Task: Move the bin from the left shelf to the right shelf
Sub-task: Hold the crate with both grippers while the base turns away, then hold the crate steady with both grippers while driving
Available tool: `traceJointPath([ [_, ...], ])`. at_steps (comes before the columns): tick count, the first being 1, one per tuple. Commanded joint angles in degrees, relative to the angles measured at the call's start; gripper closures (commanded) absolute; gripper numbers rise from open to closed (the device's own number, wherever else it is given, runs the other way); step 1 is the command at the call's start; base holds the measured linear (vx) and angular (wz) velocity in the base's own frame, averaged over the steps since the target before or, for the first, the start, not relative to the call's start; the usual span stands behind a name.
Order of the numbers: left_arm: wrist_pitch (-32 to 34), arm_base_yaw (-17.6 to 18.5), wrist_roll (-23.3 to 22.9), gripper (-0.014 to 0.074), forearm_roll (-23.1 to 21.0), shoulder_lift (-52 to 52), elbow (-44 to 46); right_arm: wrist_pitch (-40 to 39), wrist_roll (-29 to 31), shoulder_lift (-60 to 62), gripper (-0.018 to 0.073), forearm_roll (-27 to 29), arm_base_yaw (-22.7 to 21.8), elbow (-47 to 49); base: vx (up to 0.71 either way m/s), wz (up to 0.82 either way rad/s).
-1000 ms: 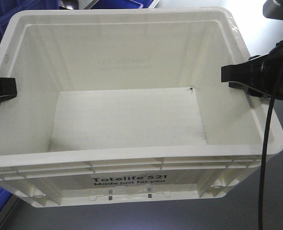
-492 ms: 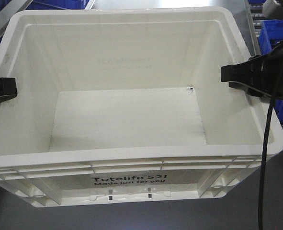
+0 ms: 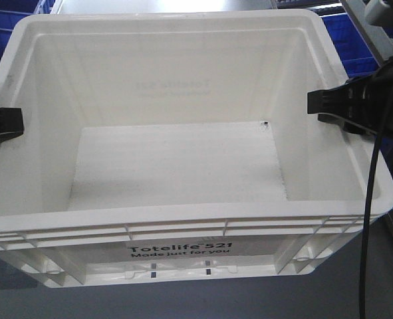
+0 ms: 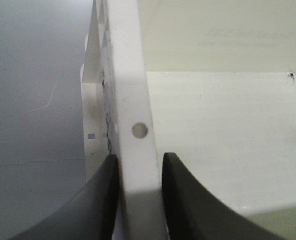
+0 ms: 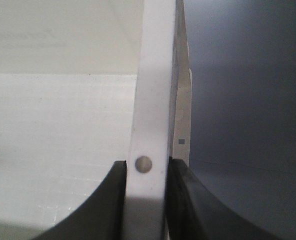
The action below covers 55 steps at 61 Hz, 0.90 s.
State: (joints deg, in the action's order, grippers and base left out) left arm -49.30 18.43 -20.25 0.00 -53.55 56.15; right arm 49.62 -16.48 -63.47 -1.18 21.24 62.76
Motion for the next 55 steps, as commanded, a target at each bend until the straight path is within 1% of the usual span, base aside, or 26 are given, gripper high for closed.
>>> traceJointPath([
  [1,4.59,-0.31,1.47,0.0492,5.66,1.51,2.12,-6.14,1.88,2.05,0.0564,-5.87,-0.82,2.24,0.13,-0.28],
  [25,4.59,-0.31,1.47,0.0492,5.66,1.51,2.12,-6.07,1.88,2.05,0.0564,-5.87,-0.82,2.24,0.14,-0.16],
  [55,4.59,-0.31,1.47,0.0492,5.66,1.51,2.12,-6.07,1.88,2.05,0.0564,-5.87,-0.82,2.24,0.17,-0.04],
])
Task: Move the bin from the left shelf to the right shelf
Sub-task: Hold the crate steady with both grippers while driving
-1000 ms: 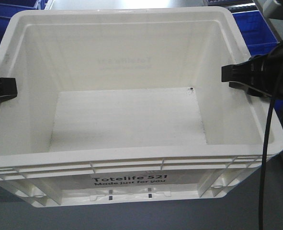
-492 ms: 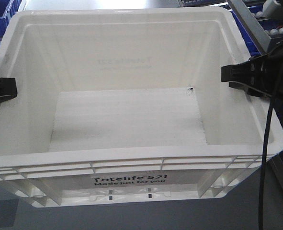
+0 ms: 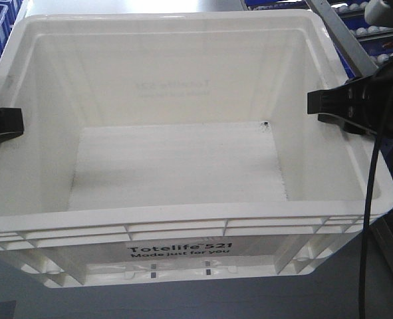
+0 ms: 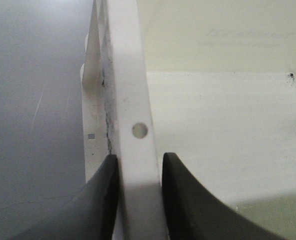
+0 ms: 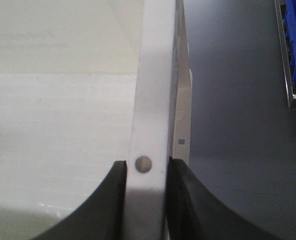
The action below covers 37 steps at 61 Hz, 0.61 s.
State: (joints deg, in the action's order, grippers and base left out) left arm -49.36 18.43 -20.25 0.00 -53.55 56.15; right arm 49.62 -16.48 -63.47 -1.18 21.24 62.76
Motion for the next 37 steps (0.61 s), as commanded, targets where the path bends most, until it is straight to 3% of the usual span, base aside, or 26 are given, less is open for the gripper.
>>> traceJointPath([
  [1,4.65,-0.31,1.47,0.0492,5.66,1.51,2.12,-6.07,1.88,2.05,0.0564,-5.87,-0.82,2.24,0.2,0.04],
  [37,4.65,-0.31,1.47,0.0492,5.66,1.51,2.12,-5.93,1.88,2.05,0.0564,-5.87,-0.82,2.24,0.25,0.08],
])
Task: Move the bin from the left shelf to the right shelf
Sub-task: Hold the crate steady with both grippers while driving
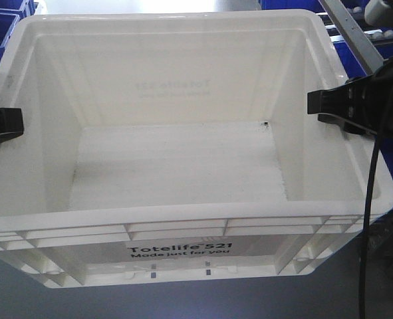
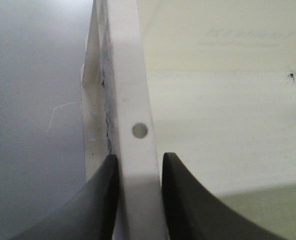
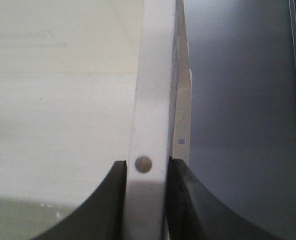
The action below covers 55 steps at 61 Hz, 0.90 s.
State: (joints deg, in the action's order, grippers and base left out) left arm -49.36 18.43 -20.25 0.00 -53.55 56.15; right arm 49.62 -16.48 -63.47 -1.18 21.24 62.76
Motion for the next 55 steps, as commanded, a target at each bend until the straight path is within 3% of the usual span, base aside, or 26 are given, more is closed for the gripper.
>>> traceJointPath([
  [1,4.65,-0.31,1.47,0.0492,5.66,1.51,2.12,-5.93,1.88,2.05,0.0564,-5.87,-0.82,2.24,0.28,0.09],
  [55,4.58,-0.31,1.47,0.0492,5.66,1.51,2.12,-5.78,1.88,2.05,0.0564,-5.87,-0.82,2.24,0.3,0.03],
])
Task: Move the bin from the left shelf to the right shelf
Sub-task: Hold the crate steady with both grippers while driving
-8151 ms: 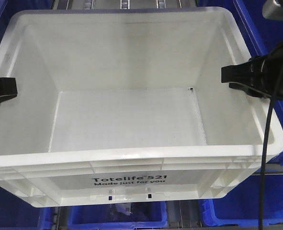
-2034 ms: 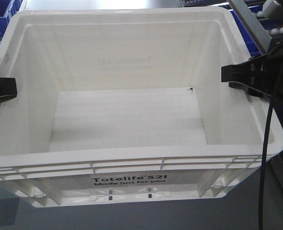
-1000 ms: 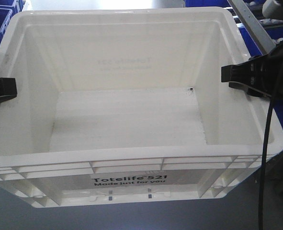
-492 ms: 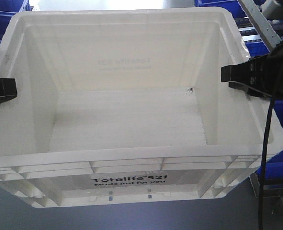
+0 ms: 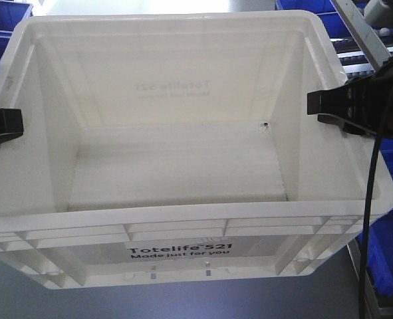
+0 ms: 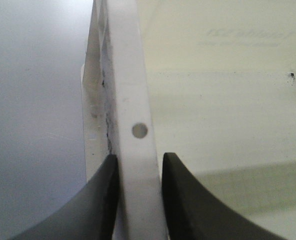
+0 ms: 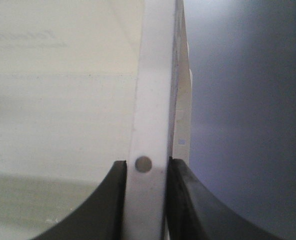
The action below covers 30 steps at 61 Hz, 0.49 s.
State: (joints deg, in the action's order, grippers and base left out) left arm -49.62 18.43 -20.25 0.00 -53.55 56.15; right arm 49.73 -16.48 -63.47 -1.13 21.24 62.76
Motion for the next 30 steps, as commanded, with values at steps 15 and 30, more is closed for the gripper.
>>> traceJointPath([
  [15,4.9,-0.31,1.47,0.0492,5.66,1.51,2.12,-5.4,1.88,2.05,0.0564,-5.92,-0.82,2.24,0.34,-0.05],
  [30,4.9,-0.31,1.47,0.0492,5.66,1.51,2.12,-5.4,1.88,2.05,0.0564,-5.92,-0.82,2.24,0.35,-0.01],
])
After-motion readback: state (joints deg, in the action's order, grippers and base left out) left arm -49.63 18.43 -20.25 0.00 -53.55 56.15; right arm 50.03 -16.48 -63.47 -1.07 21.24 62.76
